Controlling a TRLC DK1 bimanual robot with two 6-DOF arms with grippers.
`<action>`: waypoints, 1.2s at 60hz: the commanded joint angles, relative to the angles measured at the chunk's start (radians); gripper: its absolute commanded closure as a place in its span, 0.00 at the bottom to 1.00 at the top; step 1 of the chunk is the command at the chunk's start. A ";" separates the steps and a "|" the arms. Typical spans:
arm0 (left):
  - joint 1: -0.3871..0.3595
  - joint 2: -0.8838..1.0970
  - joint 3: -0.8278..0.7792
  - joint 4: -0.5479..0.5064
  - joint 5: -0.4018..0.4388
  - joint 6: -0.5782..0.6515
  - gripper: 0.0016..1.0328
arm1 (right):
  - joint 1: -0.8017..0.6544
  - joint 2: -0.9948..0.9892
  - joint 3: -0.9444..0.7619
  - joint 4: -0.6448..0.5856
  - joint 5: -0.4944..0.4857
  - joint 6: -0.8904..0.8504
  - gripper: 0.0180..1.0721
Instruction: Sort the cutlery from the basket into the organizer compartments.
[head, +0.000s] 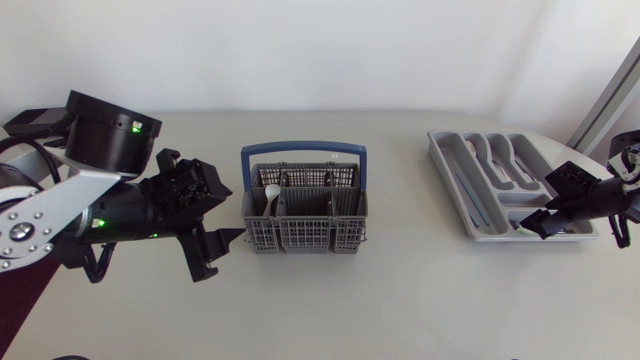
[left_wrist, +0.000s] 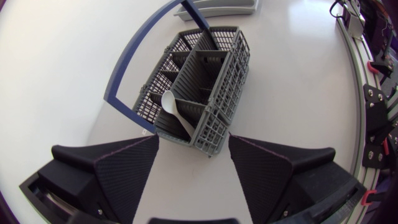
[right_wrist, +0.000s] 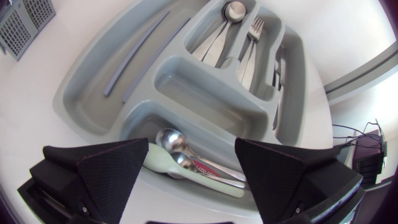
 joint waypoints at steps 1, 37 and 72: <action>0.008 -0.020 -0.021 0.002 -0.004 0.019 0.25 | 0.000 -0.002 -0.019 0.005 0.011 0.030 0.05; -0.015 0.018 -0.121 0.222 0.001 -0.096 0.25 | 0.328 -0.578 -0.198 -0.328 -0.222 0.211 0.05; -0.041 0.210 0.056 0.278 0.010 -0.036 0.43 | 0.836 -0.719 -0.281 -0.249 -0.090 0.448 0.05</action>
